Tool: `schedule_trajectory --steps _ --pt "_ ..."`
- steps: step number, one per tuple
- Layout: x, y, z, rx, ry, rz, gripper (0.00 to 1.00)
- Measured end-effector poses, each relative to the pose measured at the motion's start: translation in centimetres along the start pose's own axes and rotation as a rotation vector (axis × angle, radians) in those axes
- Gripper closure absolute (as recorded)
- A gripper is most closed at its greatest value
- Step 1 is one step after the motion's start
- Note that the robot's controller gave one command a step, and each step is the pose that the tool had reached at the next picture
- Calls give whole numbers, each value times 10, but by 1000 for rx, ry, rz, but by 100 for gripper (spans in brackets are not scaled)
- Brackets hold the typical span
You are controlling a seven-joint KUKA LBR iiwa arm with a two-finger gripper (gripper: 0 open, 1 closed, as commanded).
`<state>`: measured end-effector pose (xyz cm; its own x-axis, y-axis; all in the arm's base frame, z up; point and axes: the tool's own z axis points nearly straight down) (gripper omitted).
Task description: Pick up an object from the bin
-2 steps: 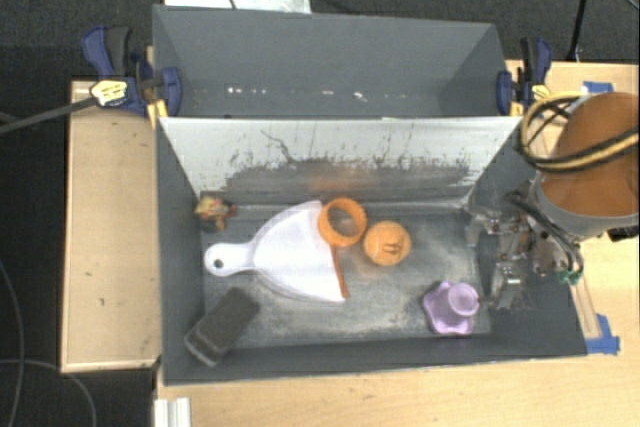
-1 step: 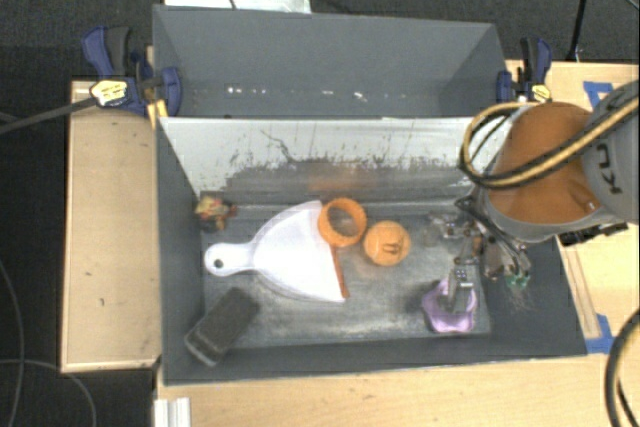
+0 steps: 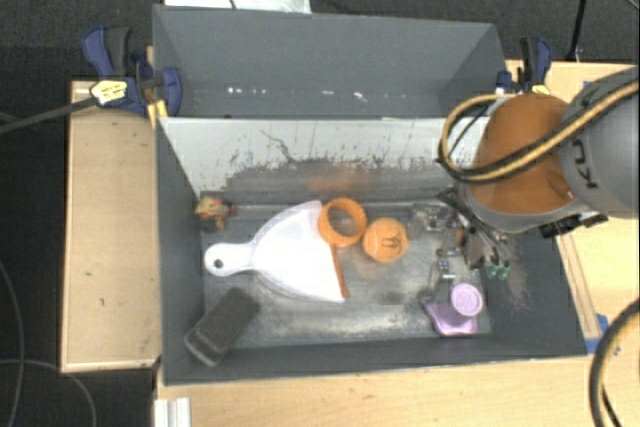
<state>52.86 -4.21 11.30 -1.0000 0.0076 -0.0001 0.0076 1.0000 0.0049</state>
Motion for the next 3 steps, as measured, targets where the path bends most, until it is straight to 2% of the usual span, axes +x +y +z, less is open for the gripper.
schedule_trajectory --steps 1,2,3 --pt "-24 12 1 7 -4 -63 0" --pt "-38 37 12 4 -9 -54 0" --pt "-28 58 43 5 -2 -41 100"
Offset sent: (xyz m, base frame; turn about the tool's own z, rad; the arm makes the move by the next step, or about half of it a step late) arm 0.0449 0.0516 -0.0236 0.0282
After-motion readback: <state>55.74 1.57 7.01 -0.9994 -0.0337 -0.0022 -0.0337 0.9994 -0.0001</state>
